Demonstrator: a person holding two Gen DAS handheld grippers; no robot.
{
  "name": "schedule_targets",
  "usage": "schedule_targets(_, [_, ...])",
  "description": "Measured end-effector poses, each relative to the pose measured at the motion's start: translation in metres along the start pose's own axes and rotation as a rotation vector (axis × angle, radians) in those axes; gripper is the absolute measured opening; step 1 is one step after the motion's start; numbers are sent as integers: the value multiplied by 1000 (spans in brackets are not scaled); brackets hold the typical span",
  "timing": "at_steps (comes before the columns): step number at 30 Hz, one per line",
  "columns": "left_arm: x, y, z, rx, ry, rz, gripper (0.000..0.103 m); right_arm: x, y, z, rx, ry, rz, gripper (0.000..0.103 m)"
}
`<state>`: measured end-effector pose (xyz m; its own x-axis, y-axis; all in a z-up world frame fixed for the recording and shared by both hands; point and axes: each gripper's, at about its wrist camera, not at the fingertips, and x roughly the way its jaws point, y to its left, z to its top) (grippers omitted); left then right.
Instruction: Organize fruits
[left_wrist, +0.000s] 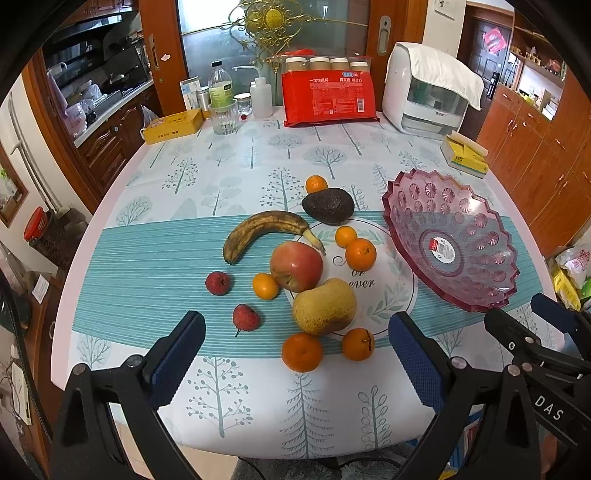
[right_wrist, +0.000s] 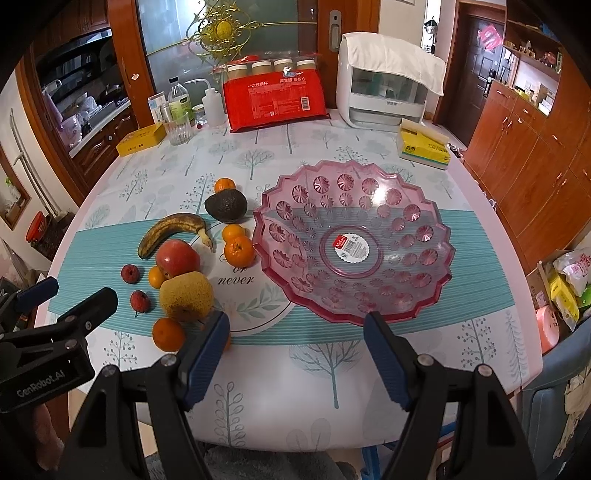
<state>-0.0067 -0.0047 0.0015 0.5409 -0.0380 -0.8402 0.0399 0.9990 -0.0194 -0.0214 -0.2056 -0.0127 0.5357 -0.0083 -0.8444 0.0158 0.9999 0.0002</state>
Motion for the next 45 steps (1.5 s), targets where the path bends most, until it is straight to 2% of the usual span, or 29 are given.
schedule_targets(45, [20, -3, 18, -1, 6, 12, 99, 20, 3, 22, -29, 19, 8, 76])
